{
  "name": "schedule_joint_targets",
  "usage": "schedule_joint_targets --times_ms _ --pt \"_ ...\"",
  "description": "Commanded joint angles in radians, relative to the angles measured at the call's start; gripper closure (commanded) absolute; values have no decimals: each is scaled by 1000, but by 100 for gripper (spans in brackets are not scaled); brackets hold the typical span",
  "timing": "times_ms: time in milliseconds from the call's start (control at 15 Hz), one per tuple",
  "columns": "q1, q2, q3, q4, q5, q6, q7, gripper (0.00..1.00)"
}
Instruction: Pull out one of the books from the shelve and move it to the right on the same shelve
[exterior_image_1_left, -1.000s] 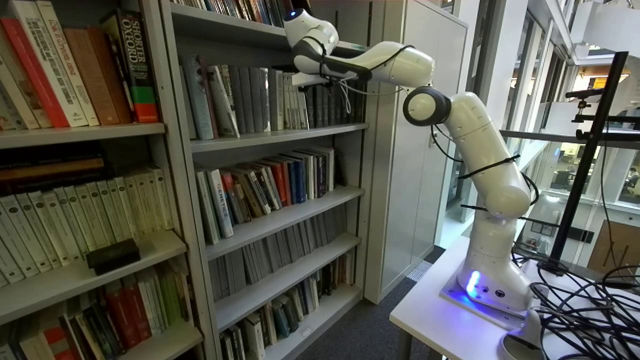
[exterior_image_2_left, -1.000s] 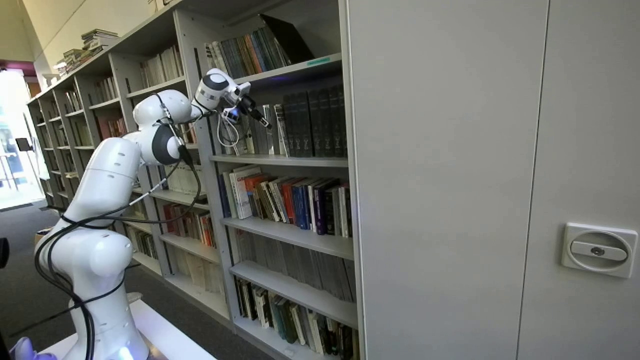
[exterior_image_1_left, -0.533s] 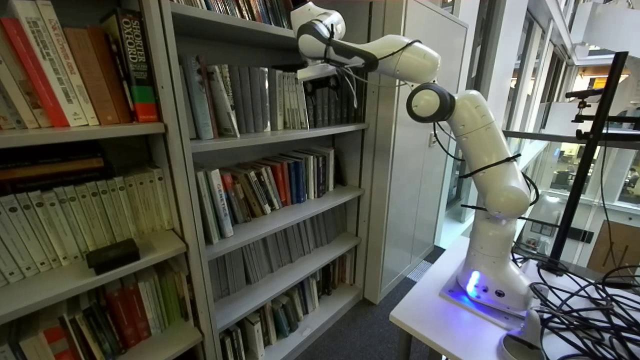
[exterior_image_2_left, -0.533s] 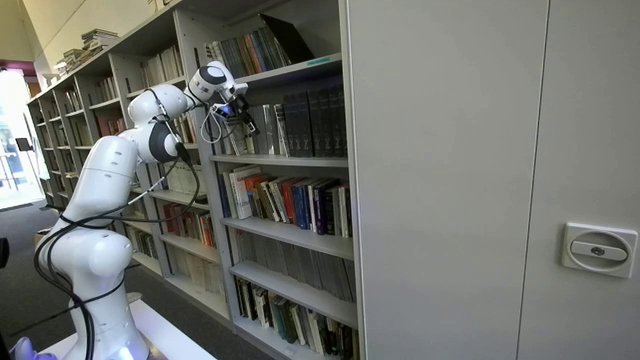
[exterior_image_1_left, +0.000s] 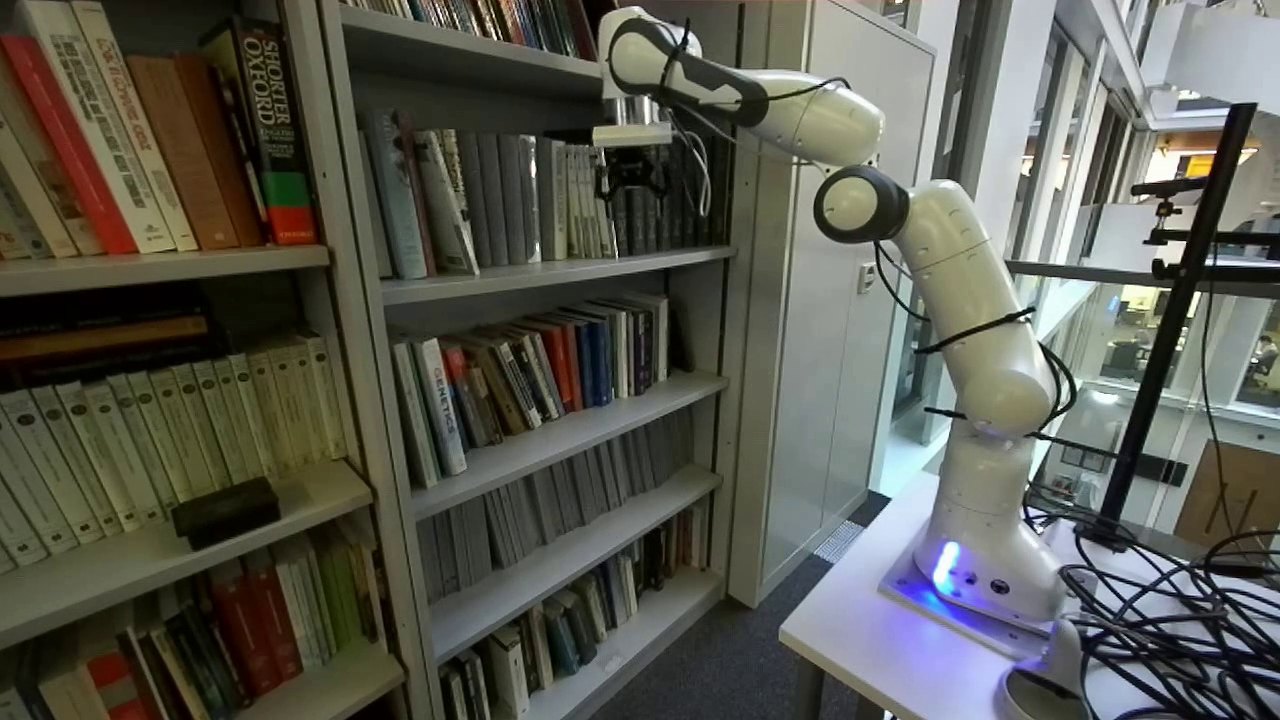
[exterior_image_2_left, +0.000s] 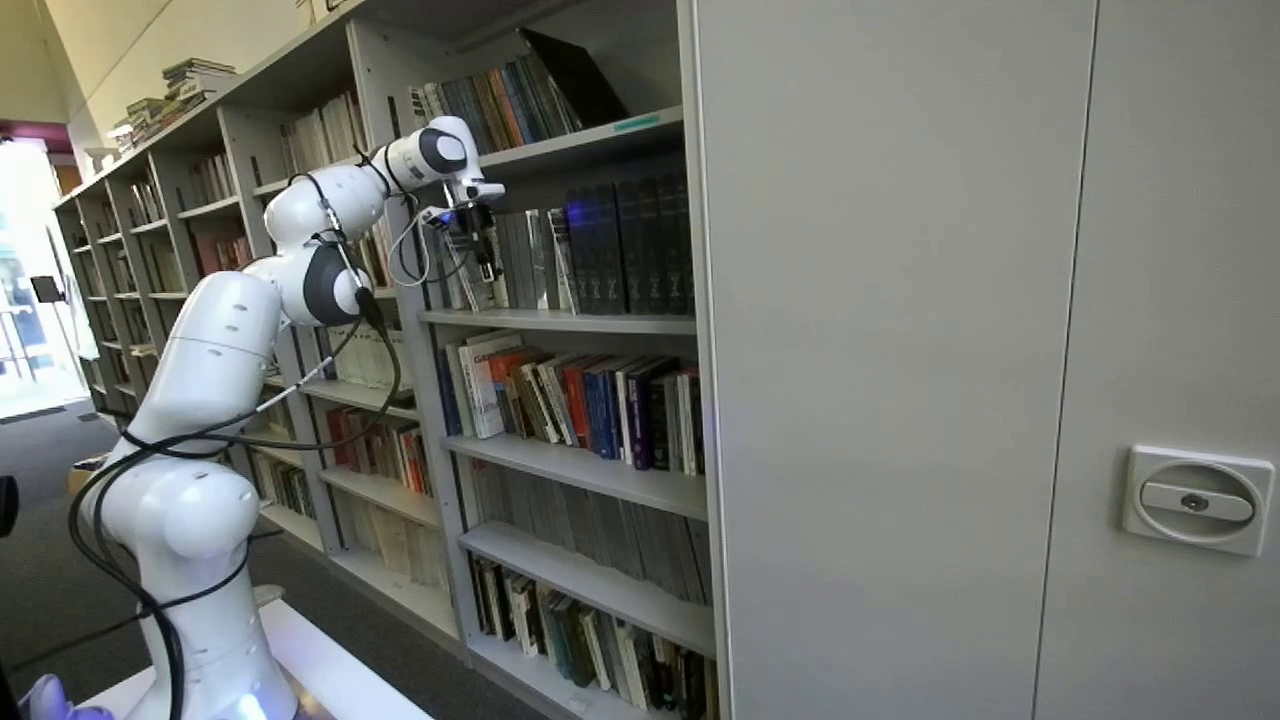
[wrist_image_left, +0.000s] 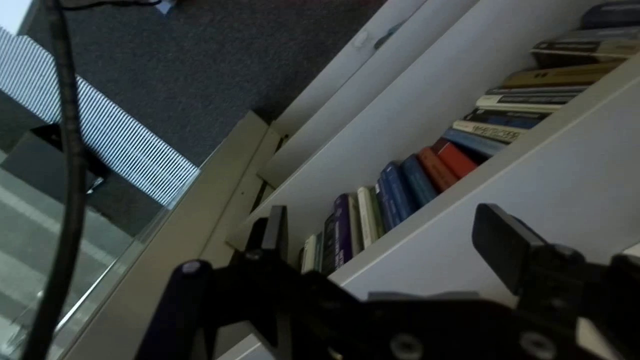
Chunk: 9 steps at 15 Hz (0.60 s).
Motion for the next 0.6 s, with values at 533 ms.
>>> schedule_joint_targets --times_ms 533 --pt "-24 7 24 18 89 32 0 0"
